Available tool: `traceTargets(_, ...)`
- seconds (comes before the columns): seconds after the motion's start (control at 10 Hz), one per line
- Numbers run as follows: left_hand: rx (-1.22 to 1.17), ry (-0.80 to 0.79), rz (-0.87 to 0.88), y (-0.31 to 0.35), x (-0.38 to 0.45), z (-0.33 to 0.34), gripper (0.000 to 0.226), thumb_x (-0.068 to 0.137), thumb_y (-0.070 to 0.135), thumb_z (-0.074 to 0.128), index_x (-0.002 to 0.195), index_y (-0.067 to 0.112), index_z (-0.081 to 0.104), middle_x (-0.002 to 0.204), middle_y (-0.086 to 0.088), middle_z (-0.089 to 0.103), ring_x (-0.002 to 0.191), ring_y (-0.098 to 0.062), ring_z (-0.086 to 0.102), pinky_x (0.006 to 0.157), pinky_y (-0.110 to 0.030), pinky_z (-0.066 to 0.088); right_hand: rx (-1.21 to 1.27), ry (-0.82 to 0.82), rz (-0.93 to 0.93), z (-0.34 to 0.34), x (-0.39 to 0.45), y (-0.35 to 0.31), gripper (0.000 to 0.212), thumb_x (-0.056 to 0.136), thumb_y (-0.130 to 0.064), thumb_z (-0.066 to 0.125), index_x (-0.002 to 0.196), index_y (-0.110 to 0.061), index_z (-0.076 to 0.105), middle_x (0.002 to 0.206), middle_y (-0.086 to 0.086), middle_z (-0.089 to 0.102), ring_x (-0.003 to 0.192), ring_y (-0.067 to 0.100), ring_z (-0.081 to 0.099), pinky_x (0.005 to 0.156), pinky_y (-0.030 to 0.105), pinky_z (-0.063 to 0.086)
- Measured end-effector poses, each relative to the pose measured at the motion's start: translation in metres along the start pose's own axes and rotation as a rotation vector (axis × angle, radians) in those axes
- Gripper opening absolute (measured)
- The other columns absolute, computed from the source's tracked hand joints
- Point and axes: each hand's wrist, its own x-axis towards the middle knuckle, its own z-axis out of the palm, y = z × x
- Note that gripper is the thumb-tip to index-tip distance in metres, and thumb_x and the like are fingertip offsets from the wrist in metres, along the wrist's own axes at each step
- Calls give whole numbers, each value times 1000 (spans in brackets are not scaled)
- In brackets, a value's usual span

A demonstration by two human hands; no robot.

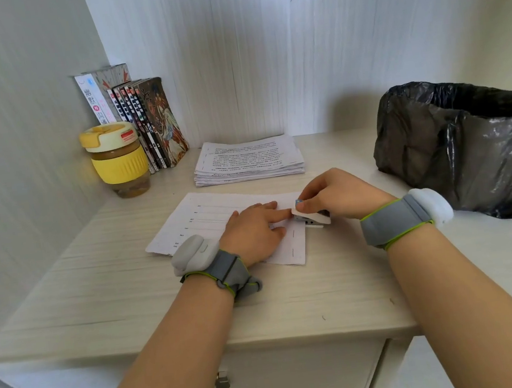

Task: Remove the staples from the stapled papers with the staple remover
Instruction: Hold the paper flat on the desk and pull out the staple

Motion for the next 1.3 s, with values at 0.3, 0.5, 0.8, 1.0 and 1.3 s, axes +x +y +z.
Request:
traceTargets(0.3, -21, 0, 5, -1, 0, 0, 40, 94, 24, 43, 132, 36, 46, 153, 3, 27, 143, -16, 16, 117, -46, 7, -15, -4, -9, 2, -1, -1, 9, 77, -19, 71, 81, -11, 71, 61, -5, 57, 58, 6, 47, 58, 21, 38)
traceTargets(0.5, -33, 12, 4, 0, 0, 0, 39, 94, 23, 45, 131, 34, 47, 152, 3, 28, 142, -16, 18, 117, -44, 10, -44, -2, -7, 4, -1, -2, 12, 77, -19, 70, 85, -10, 72, 74, 0, 63, 71, 11, 52, 64, 23, 41)
traceTargets(0.8, -35, 15, -3, 1, -2, -1, 38, 94, 23, 44, 130, 34, 49, 152, 2, 28, 142, -17, 18, 117, -44, 10, -76, 6, -24, 5, -2, -2, 16, 78, -20, 69, 88, -8, 72, 78, 4, 63, 75, 13, 52, 70, 24, 39)
traceTargets(1.0, -17, 23, -12, 2, -2, -1, 38, 94, 24, 44, 131, 34, 48, 152, 3, 28, 142, -17, 19, 117, -43, 12, -103, 13, -20, 6, -2, -1, 17, 78, -21, 69, 90, -9, 72, 81, 3, 63, 78, 14, 53, 71, 24, 39)
traceTargets(1.3, -22, 15, -18, 3, -3, -1, 40, 94, 24, 43, 132, 34, 46, 152, 3, 27, 142, -17, 18, 117, -44, 11, -98, 8, -5, 6, -1, -3, 15, 76, -21, 71, 85, -8, 71, 68, -2, 58, 66, 10, 49, 58, 21, 38)
